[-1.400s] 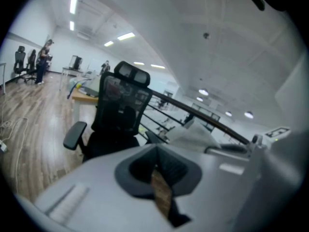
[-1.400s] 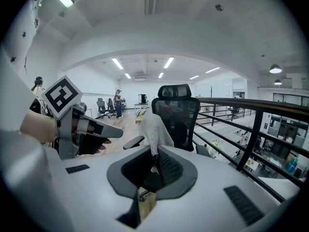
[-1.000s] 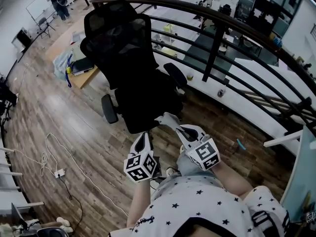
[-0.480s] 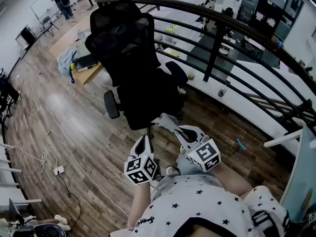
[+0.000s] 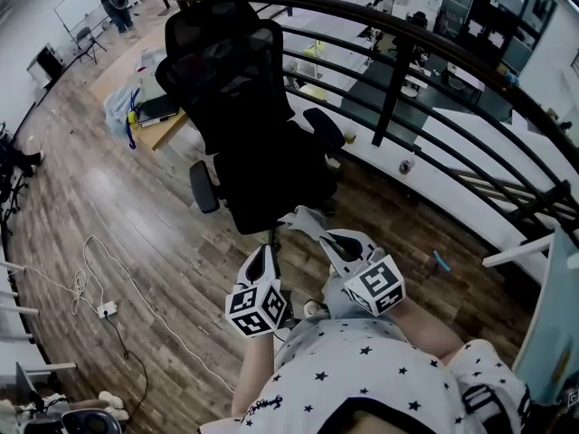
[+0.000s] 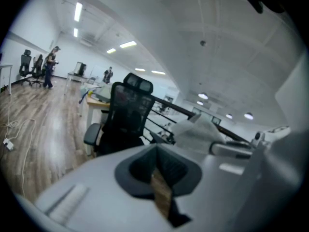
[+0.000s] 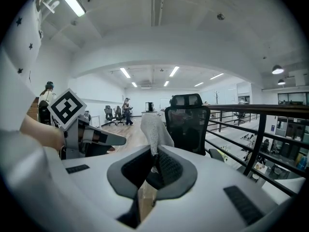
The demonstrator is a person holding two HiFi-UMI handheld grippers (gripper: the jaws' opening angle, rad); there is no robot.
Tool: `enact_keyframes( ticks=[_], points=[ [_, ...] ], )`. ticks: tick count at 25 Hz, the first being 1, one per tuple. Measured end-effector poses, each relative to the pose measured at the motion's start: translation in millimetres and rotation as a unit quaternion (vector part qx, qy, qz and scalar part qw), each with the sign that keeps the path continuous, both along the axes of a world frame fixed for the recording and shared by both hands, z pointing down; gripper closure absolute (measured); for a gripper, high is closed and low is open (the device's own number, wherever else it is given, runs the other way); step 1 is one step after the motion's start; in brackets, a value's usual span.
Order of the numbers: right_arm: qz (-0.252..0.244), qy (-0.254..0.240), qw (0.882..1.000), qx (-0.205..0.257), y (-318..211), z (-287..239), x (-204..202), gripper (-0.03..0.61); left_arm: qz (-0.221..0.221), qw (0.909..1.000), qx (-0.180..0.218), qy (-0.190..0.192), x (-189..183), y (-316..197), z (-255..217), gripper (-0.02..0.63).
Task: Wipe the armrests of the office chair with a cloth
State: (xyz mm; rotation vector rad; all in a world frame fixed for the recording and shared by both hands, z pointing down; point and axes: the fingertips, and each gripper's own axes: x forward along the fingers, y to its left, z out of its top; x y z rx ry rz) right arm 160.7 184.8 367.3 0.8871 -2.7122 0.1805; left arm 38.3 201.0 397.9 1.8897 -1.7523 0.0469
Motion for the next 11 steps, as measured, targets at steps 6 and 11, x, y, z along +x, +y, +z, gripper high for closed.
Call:
enact_keyframes(
  ticks=[6,11],
  points=[
    [-0.004,-0.001,1.0,0.0,0.6,1.8,-3.7,0.551,0.0,1.0,-0.002,0.0,-2.3,1.0,2.4,0.607],
    [-0.01,-0.006,1.0,0.001,1.8,-1.0,-4.8,0.551,0.001,1.0,-0.001,-0.001,-1.0,2.4,1.4,0.607]
  ],
)
